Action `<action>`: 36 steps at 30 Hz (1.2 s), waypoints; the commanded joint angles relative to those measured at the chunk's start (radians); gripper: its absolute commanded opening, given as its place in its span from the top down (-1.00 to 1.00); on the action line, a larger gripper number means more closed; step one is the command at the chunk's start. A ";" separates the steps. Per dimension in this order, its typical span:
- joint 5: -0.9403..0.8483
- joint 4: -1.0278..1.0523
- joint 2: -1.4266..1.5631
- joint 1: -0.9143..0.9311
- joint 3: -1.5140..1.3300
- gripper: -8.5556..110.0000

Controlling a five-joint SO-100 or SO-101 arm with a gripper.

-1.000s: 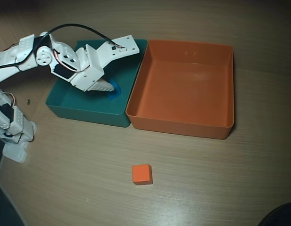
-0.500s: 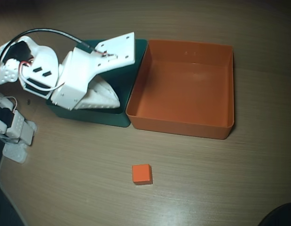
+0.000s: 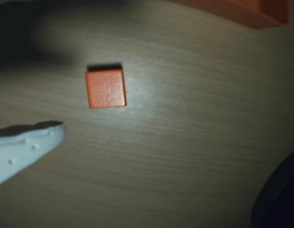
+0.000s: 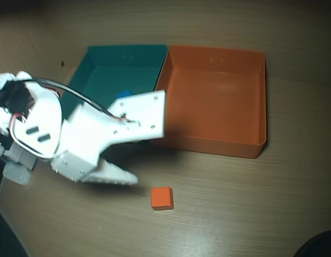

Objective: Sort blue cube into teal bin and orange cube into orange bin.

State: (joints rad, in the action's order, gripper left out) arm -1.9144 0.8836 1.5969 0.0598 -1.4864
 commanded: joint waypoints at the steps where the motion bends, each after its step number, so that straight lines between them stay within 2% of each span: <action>1: -0.100 -0.018 -0.026 0.035 0.072 0.24; 15: -0.135 -0.225 -0.330 0.114 0.120 0.24; 26: -0.132 -0.242 -0.405 0.069 0.123 0.24; 36: -0.005 -0.242 -0.407 0.049 0.123 0.24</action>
State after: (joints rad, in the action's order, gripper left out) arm -1.9282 0.6550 1.1674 0.1120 -1.4312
